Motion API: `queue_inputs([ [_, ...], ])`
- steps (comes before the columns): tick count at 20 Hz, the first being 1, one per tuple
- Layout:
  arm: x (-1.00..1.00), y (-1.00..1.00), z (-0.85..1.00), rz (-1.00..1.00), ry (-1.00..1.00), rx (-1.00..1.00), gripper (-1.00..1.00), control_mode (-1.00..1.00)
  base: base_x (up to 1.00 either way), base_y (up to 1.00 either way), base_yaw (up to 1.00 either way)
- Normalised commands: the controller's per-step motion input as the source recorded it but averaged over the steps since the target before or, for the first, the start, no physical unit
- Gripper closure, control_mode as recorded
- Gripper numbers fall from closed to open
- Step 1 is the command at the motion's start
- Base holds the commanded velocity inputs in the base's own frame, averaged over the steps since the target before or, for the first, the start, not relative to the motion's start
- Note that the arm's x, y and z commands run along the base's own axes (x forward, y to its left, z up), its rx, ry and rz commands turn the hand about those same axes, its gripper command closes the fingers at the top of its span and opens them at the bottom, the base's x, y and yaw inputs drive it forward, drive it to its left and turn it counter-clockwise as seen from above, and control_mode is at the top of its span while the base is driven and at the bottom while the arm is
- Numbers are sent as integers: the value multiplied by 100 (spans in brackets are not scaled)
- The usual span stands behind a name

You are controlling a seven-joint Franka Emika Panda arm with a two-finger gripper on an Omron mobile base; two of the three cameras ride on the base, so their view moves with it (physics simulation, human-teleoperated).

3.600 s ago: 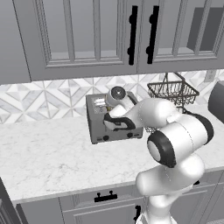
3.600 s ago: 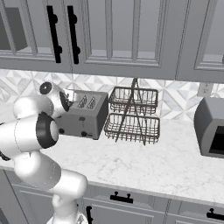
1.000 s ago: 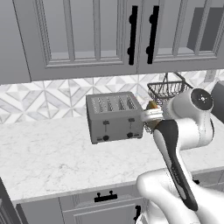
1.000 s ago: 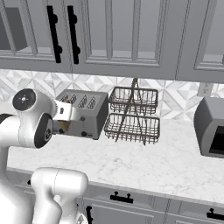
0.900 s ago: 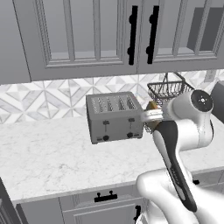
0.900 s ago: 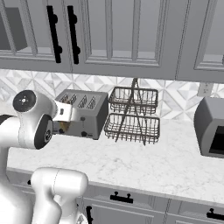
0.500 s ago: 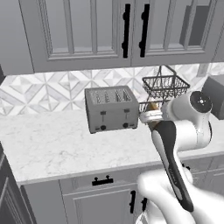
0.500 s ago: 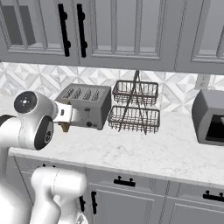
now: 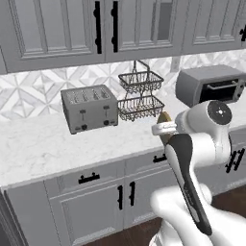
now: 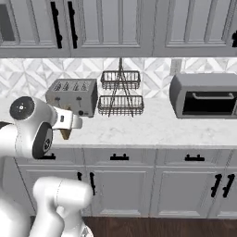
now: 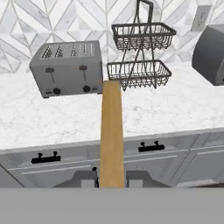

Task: Start the toaster. Once the lever pops up, take the bread to the plate on the dining counter.

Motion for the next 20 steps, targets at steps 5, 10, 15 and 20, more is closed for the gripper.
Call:
queue_inputs([
  [5,0,0,0,0,0,0,100,100,0,0,-81],
  [10,0,0,0,0,0,0,100,100,12,0,-84],
  [15,0,0,0,0,0,0,100,100,17,0,-85],
  [20,0,0,0,0,0,0,100,100,25,0,-83],
])
